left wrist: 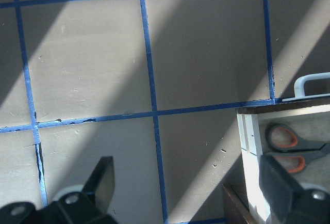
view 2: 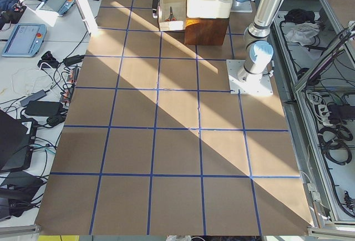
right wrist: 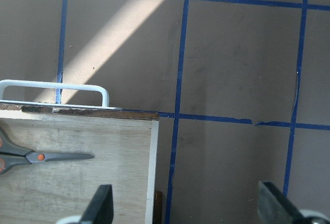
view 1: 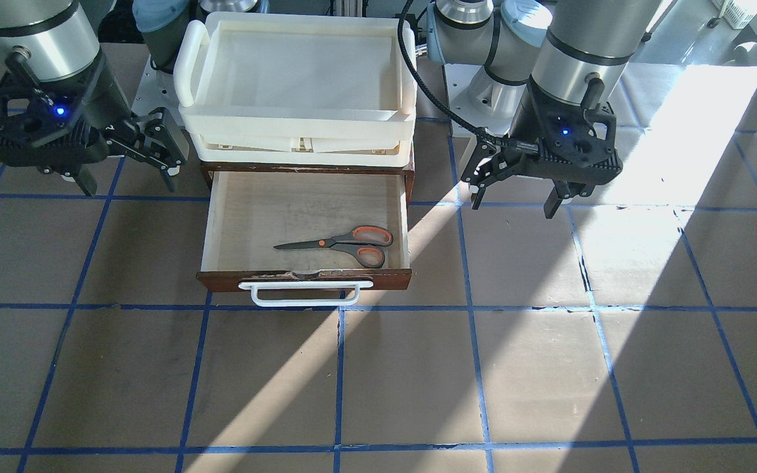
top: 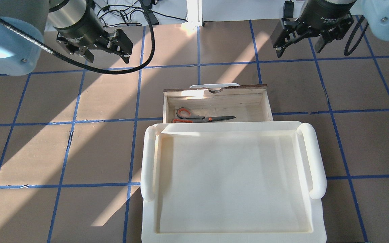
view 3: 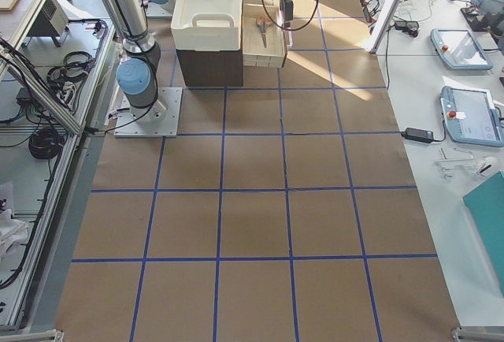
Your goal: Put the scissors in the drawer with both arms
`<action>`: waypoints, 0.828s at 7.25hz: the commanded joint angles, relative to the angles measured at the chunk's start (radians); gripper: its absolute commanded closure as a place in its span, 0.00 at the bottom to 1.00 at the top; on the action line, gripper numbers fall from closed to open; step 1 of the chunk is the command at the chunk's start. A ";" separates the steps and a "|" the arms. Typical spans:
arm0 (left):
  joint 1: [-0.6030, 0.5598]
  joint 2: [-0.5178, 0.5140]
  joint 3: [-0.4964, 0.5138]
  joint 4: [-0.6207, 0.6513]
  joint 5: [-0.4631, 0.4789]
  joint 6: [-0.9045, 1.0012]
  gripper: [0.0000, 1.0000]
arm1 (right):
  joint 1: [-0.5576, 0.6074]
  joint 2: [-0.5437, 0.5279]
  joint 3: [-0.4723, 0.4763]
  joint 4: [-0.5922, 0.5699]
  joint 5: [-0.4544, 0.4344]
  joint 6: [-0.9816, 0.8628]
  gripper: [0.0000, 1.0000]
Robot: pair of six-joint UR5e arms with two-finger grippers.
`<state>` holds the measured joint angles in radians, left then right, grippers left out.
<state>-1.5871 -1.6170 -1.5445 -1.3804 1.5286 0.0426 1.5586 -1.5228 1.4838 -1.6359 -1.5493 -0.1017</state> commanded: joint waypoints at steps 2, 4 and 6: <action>0.035 0.019 -0.012 -0.084 0.004 -0.056 0.00 | 0.000 0.001 0.004 -0.010 0.003 0.001 0.00; 0.035 0.012 -0.022 -0.083 0.008 -0.072 0.00 | 0.000 -0.002 0.004 -0.007 0.005 0.002 0.00; 0.041 0.028 -0.061 -0.074 0.042 -0.073 0.00 | 0.000 -0.002 0.004 -0.007 0.005 0.002 0.00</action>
<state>-1.5495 -1.5955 -1.5877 -1.4607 1.5570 -0.0288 1.5585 -1.5247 1.4879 -1.6431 -1.5442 -0.0998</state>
